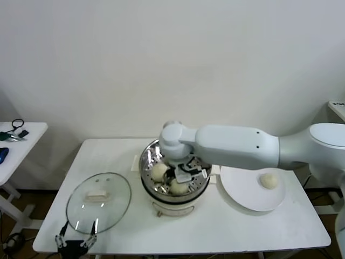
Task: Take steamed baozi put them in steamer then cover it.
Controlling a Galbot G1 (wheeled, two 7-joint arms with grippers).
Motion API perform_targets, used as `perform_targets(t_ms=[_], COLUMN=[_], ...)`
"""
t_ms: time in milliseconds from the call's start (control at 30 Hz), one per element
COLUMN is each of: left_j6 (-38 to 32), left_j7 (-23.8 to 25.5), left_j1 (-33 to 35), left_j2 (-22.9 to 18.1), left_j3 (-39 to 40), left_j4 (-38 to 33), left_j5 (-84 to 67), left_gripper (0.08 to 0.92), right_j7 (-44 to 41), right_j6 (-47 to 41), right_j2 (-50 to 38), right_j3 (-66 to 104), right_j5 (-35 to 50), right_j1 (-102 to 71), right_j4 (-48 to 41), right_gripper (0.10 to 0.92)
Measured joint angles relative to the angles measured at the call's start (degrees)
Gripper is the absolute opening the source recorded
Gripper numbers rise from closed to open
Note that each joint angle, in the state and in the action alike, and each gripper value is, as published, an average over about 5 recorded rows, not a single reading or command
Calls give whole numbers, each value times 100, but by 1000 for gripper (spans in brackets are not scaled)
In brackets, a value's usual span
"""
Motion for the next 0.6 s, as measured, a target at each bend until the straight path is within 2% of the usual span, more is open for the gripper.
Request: perform_targets(t_ms=[267,600], left_j6=[-23,-57], left_j7=[-2,-6], left_j1=[13,35], left_j2=[19,47], left_j3=[-4,22], left_j4=[20,52], left_j5=[-3,-21], left_gripper=[823,823], right_j7=[177,675], right_j6=[-174,-781], right_j2=[-319,-1028], right_j3=[153,129], right_j5=[141,731], right_j1=[238,669], right_j4=[-93,-245], right_gripper=[823,823])
